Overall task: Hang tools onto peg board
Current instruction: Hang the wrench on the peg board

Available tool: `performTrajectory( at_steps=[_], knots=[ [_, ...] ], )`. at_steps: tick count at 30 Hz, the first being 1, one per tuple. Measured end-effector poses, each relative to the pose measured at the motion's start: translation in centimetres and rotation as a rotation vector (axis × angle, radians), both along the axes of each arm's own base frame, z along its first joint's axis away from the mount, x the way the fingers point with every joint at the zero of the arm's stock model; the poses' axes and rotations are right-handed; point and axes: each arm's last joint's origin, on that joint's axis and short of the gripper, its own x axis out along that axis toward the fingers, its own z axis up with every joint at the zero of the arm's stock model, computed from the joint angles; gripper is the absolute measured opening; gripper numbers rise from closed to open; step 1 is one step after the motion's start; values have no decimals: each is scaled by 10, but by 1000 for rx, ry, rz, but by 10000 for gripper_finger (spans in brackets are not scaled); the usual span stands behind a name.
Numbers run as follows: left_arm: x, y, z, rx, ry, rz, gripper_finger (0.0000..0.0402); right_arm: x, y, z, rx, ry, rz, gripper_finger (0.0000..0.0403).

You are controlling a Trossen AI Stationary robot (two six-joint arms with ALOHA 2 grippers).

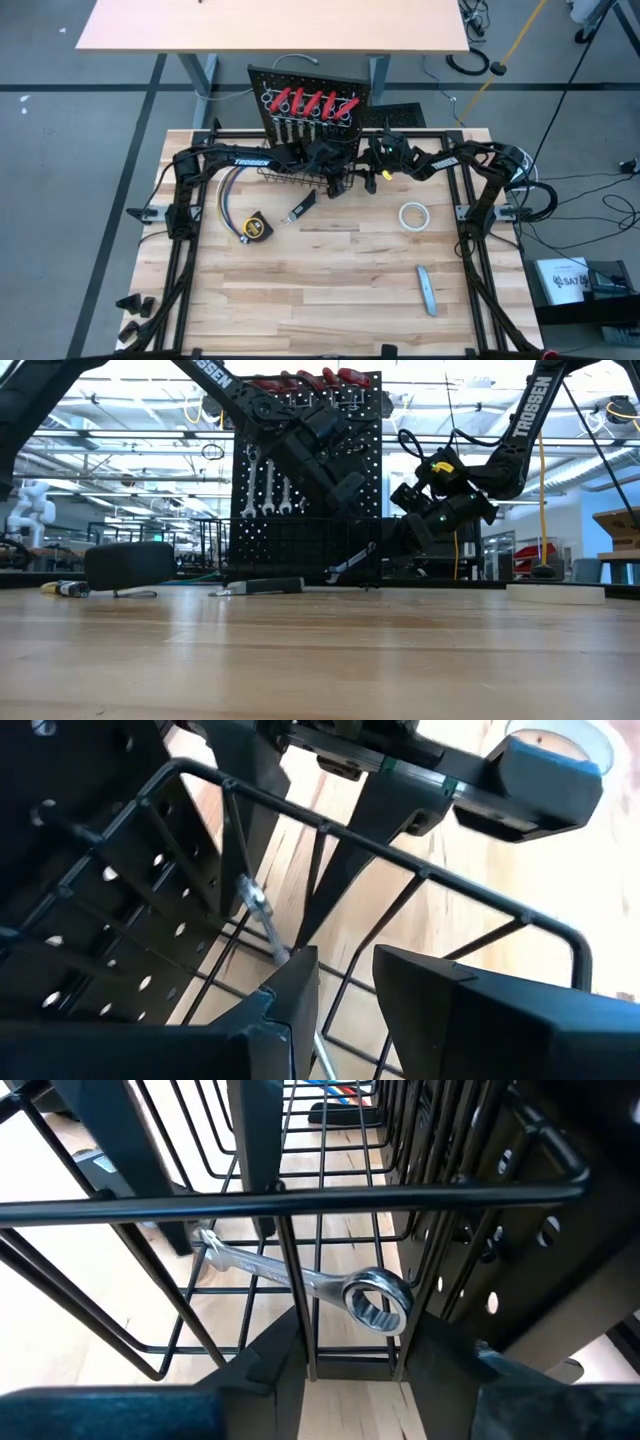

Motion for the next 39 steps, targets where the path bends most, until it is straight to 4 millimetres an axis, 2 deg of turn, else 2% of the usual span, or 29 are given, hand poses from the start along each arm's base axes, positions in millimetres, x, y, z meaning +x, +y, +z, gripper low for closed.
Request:
performTrajectory(
  at_steps=[6, 16, 26, 34, 39],
  knots=[
    [6, 2, -9, -9, -35, -19, 107, 0, 0, 0, -4, 3, -11, 138],
    [5, 8, -11, 11, -32, 51, 107, 0, -1, 0, -9, 1, -21, 139],
    [-14, 7, 20, 47, 7, 51, 107, 0, 0, 0, 12, 1, -18, 141],
    [-12, 15, 16, 71, 8, 121, 107, 1, 0, 0, 16, -2, -29, 141],
    [-8, 11, 13, 72, 1, 144, 107, 2, 2, 0, 11, -1, -25, 141]
  ],
)
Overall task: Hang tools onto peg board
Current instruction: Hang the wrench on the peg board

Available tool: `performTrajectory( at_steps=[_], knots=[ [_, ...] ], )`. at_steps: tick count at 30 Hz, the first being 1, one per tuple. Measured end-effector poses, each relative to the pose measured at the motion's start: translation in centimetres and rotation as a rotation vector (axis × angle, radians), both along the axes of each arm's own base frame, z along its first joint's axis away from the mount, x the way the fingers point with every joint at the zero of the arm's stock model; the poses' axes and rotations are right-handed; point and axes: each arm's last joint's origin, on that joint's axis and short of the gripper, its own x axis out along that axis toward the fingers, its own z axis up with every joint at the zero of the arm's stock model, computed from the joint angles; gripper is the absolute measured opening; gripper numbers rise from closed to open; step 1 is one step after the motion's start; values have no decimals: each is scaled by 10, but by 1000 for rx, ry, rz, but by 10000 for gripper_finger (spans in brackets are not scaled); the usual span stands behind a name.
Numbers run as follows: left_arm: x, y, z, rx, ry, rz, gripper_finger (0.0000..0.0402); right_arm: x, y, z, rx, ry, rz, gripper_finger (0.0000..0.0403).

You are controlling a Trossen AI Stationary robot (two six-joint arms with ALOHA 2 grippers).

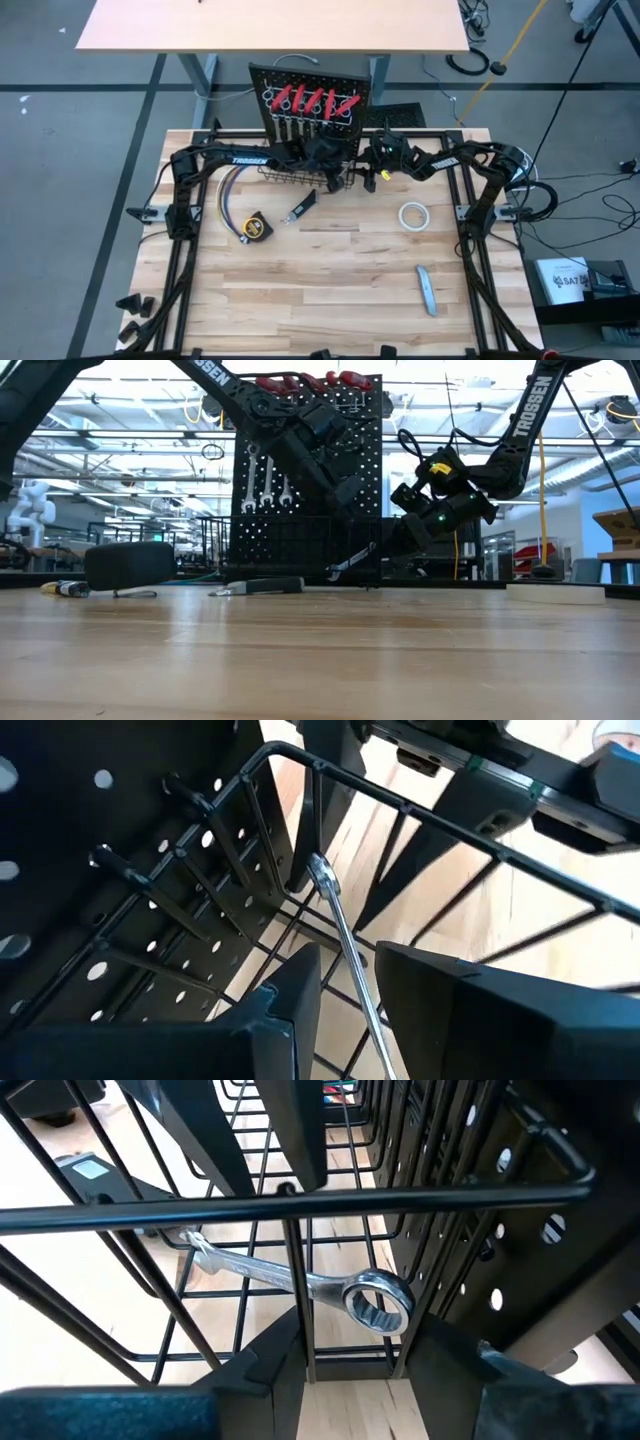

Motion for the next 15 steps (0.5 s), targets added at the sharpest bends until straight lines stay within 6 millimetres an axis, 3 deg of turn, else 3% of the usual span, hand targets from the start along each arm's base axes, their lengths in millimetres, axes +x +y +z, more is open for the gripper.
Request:
performTrajectory(
  at_steps=[6, 15],
  knots=[
    [2, -2, -3, 15, 17, -6, 107, 1, 1, 0, 12, -7, 8, 141],
    [2, 0, -1, -159, -104, 270, 106, 1, 1, 0, 15, -8, 7, 141]
  ],
)
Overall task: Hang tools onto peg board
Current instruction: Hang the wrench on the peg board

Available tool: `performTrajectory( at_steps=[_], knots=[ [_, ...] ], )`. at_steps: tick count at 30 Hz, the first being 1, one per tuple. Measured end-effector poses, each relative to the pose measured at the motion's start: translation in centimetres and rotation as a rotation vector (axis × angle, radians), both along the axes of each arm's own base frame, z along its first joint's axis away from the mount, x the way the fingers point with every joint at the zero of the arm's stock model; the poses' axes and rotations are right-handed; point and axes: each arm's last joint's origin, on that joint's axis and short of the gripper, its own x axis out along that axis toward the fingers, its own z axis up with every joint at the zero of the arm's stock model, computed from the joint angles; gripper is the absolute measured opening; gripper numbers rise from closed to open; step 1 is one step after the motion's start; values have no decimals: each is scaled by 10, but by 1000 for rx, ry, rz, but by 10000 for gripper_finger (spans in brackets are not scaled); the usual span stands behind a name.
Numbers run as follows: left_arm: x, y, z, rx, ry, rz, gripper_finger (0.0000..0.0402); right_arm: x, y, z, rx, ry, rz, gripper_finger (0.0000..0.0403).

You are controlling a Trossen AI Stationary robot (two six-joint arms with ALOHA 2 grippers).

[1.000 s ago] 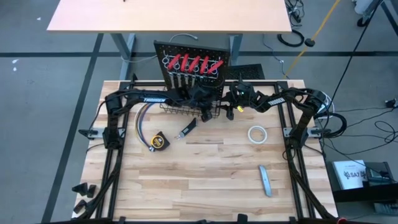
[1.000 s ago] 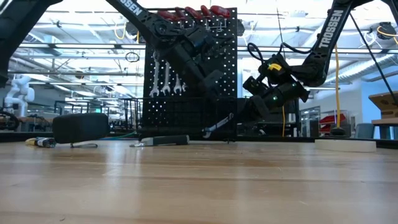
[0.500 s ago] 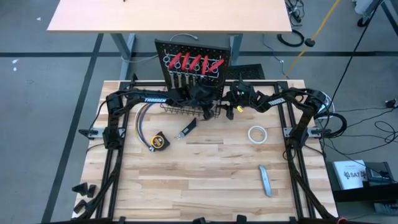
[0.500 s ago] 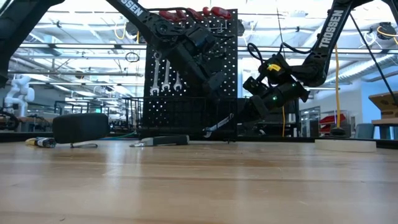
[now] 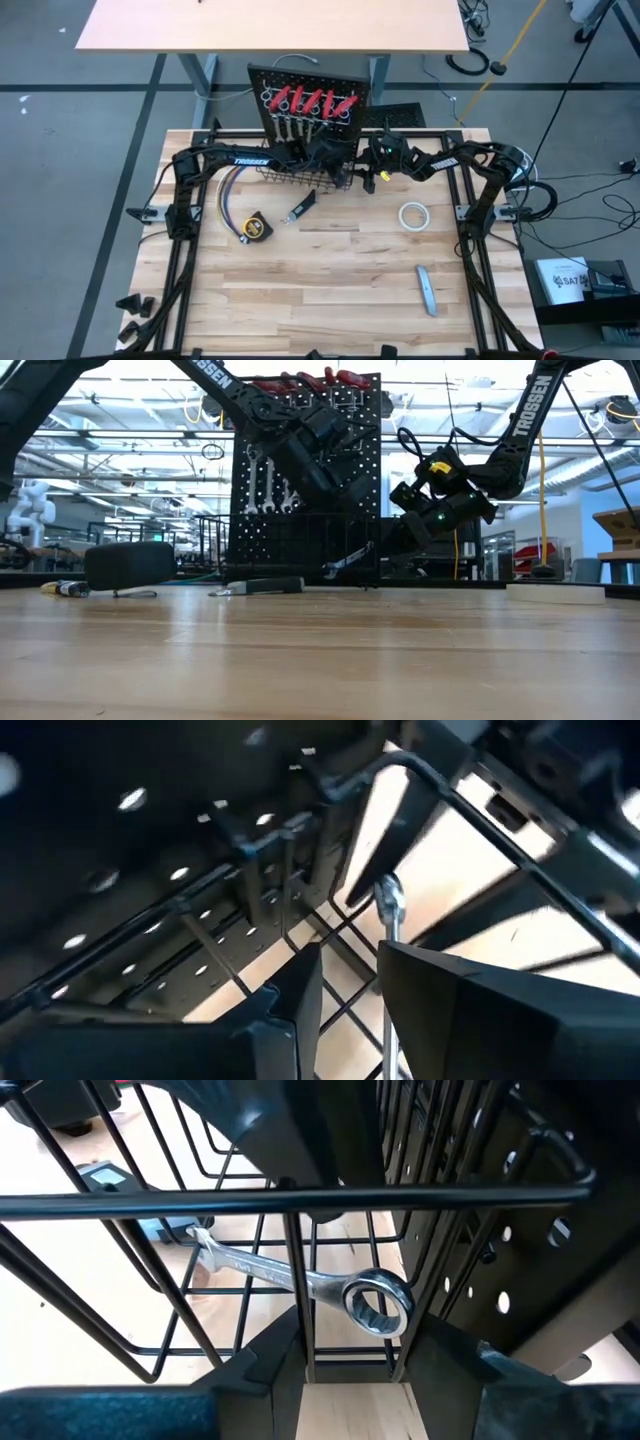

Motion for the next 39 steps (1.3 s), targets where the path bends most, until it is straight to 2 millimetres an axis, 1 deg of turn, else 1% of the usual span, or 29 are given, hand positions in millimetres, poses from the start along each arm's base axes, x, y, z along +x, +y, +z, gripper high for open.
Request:
performTrajectory(
  at_steps=[5, 8, 15, 20, 22, 25, 30, 39],
  knots=[
    [0, -1, 0, -87, -43, 97, 105, 0, 0, 0, 3, -2, -1, 141],
    [1, -4, 0, -115, -58, 124, 105, 0, 0, 0, 8, -5, -3, 141],
    [7, -21, 0, -95, -46, 98, 105, 1, 0, 1, 25, -16, -12, 141],
    [8, -25, 0, -29, -16, 76, 105, 1, 1, 1, 28, -20, -11, 141],
    [10, -24, -6, -19, -5, 65, 105, 2, 2, 1, 26, -22, -8, 141],
    [15, -23, -20, -70, -7, 13, 105, 4, 4, 1, 23, -23, -5, 141],
    [16, -19, -31, -68, 15, 39, 104, 6, 4, 2, 16, -19, -6, 141],
    [15, -18, -34, -42, 48, -21, 103, 6, 4, 3, -8, -16, 12, 141]
  ],
)
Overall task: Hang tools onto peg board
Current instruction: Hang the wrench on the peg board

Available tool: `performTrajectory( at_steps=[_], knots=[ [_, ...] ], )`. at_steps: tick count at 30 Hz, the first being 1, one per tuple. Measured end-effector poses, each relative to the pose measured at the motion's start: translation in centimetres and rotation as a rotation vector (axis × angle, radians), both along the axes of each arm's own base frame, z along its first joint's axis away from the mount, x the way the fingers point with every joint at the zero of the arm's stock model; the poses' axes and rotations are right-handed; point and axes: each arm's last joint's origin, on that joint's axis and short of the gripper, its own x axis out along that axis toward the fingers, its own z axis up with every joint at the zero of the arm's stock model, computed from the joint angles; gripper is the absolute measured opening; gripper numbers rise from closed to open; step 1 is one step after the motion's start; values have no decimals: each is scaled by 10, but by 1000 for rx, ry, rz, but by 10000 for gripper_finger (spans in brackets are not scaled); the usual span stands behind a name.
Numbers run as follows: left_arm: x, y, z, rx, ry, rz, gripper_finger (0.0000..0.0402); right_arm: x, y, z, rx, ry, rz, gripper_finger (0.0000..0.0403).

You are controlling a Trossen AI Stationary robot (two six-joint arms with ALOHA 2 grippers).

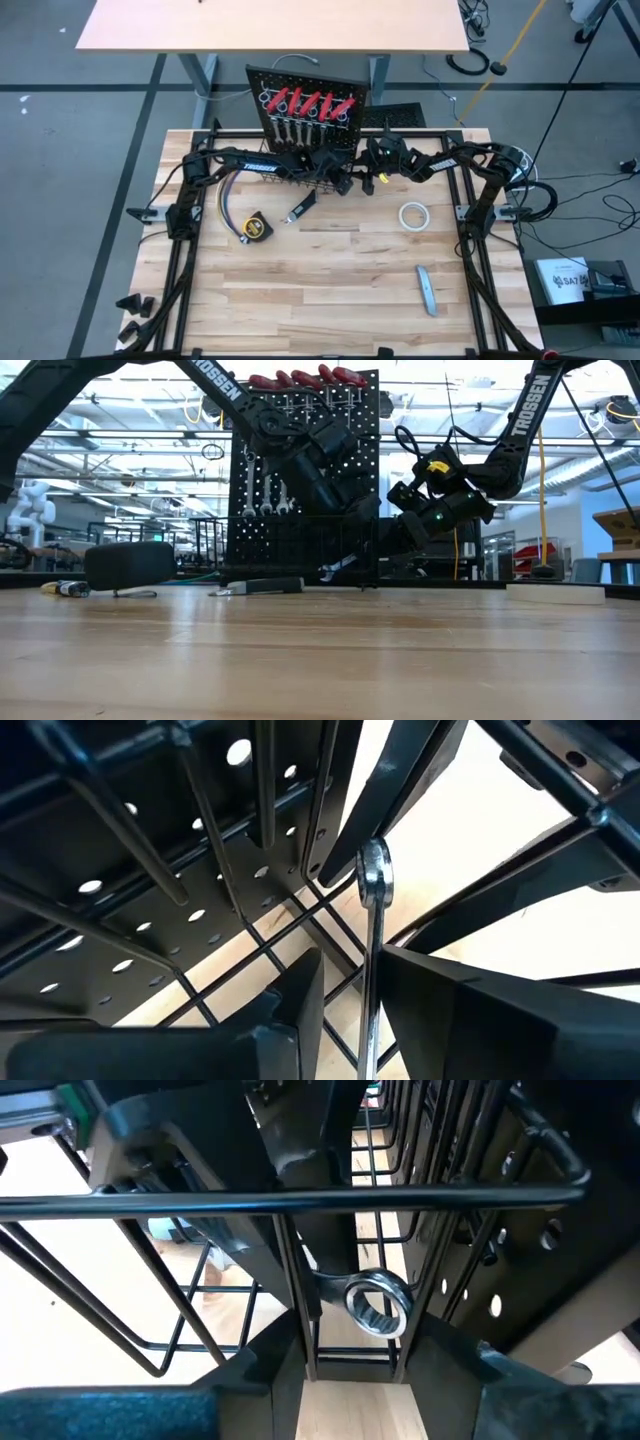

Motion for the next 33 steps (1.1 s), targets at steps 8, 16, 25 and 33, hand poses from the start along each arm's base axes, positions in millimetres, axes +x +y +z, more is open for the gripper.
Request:
performTrajectory(
  at_steps=[8, 16, 25, 33],
  knots=[
    [1, 0, 0, 6, -7, -35, 16, 0, 0, 0, 0, -2, 5, 142],
    [-1, 0, 5, 7, -10, -20, 15, -1, -2, -1, -6, 31, -51, 155],
    [-5, -2, 21, 66, -19, -1, 12, -5, -7, -1, 7, 47, -106, 182],
    [1, -11, 24, 137, -29, -37, 12, -12, -14, -5, 55, 79, -159, 177]
  ],
)
